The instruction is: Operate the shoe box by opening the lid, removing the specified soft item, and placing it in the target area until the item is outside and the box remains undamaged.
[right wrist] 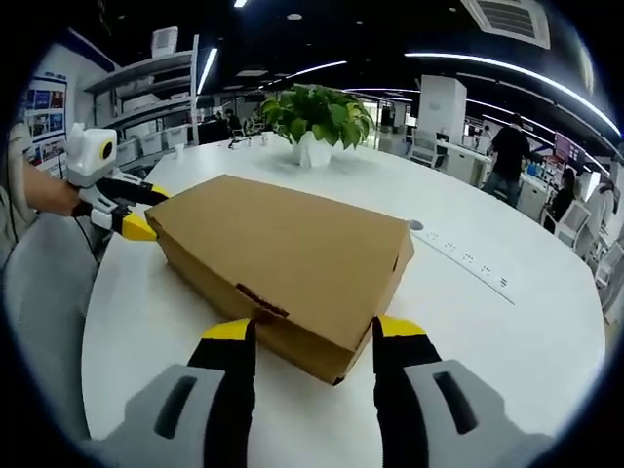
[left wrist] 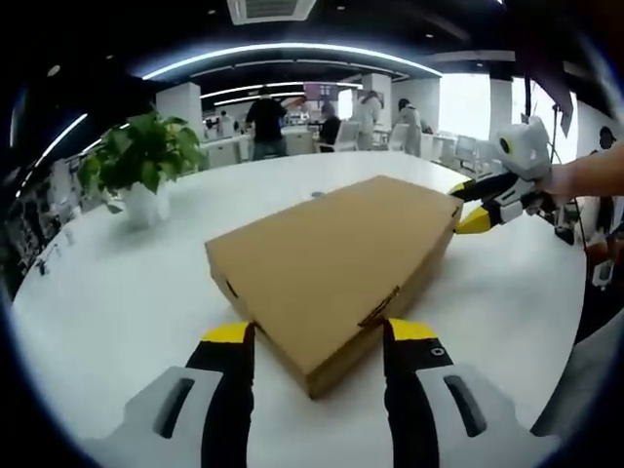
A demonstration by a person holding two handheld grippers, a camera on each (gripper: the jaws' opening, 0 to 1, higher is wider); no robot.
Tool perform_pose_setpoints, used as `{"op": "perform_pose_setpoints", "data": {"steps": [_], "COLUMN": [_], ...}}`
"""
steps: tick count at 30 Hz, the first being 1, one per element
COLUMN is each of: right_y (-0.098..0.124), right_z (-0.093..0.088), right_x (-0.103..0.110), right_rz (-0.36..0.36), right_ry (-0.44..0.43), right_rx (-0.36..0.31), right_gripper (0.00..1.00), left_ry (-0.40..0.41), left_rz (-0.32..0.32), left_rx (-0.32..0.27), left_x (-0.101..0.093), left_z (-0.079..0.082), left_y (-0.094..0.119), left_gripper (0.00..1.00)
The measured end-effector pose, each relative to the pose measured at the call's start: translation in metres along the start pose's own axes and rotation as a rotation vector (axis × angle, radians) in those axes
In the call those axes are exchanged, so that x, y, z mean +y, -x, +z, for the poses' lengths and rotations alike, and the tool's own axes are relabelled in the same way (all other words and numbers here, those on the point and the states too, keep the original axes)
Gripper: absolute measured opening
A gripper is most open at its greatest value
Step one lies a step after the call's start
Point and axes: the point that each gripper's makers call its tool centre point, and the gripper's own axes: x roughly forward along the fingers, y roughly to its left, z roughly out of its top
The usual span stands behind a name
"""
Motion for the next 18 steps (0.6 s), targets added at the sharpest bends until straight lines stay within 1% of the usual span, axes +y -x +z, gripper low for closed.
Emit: {"op": "perform_pose_setpoints", "data": {"steps": [10,18], "right_y": [0.001,0.003], "right_z": [0.0,0.0], "right_x": [0.005,0.016], "right_rz": [-0.014,-0.033], "right_ry": [-0.024,-0.063], "right_rx": [-0.001,0.002], "right_gripper": [0.43,0.42], "left_ry": [-0.011,-0.009], "left_rz": [-0.02,-0.044], "left_rx": [0.01,0.025], "left_x": [0.003,0.011], "left_z": [-0.001,-0.003], "left_y": [0.002,0.004], "left_gripper": [0.51,0.5]}}
